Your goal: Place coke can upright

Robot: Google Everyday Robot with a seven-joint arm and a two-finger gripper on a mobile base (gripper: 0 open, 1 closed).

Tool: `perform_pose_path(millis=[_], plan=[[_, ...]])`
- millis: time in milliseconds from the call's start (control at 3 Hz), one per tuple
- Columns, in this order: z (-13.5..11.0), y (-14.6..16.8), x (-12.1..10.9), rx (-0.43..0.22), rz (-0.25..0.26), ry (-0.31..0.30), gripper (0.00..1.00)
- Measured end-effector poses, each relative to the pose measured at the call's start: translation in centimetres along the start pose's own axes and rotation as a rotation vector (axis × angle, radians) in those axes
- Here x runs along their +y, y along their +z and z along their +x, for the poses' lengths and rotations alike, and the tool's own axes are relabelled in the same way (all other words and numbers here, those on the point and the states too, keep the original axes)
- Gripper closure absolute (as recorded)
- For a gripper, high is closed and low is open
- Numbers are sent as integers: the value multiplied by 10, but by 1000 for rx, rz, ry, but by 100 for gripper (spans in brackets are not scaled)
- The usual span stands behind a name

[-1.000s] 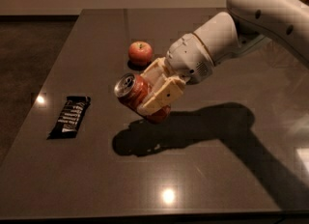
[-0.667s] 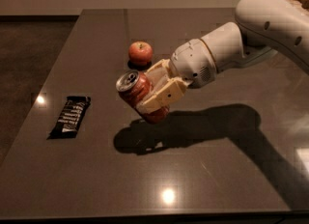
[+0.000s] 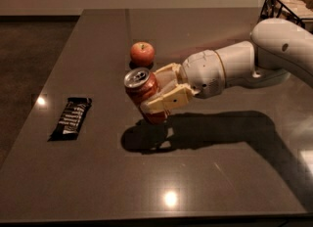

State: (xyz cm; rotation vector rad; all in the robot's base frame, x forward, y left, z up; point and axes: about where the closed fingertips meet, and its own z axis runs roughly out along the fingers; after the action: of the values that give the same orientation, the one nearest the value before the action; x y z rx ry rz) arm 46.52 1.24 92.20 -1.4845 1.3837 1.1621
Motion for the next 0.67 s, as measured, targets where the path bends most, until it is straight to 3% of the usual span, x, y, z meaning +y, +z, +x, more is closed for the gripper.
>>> perform_pose_path(millis=[667], plan=[[16, -1, -2, -78, 77, 16, 100]])
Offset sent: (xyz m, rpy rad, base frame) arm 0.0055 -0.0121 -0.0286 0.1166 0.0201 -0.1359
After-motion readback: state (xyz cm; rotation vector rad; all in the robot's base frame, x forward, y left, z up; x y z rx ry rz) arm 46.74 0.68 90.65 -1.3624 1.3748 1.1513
